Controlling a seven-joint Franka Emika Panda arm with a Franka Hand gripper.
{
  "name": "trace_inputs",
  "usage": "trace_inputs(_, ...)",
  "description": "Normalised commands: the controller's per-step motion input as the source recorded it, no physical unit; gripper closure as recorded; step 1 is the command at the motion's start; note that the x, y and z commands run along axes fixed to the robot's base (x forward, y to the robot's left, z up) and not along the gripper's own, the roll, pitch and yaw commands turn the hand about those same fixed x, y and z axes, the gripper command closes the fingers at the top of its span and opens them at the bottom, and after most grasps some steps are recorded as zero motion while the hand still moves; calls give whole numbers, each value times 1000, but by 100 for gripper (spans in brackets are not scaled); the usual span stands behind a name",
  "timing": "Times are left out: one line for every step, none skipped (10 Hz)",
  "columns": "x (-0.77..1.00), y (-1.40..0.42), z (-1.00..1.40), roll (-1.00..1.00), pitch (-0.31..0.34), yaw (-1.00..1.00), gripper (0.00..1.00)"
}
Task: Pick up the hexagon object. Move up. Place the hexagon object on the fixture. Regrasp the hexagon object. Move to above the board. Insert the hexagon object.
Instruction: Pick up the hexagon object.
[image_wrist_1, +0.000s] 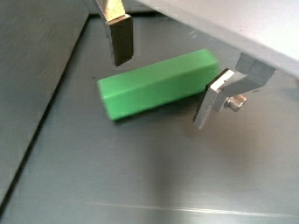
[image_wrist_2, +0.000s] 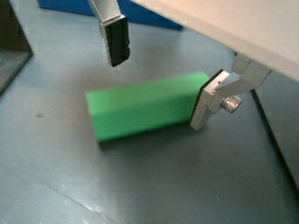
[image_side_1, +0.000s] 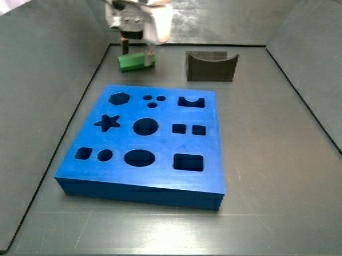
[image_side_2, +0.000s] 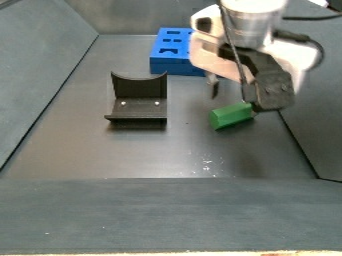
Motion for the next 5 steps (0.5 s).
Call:
trace_inputs(0, -3, -6, 0, -23, 0, 0)
trace_inputs(-91, 334, -654, -440, -166, -211, 0)
trace_inputs(91, 191, -131, -294, 0, -126, 0)
trace_inputs(0, 0, 0, 0, 0, 0, 100)
trace_inputs(0, 0, 0, 0, 9, 0, 100)
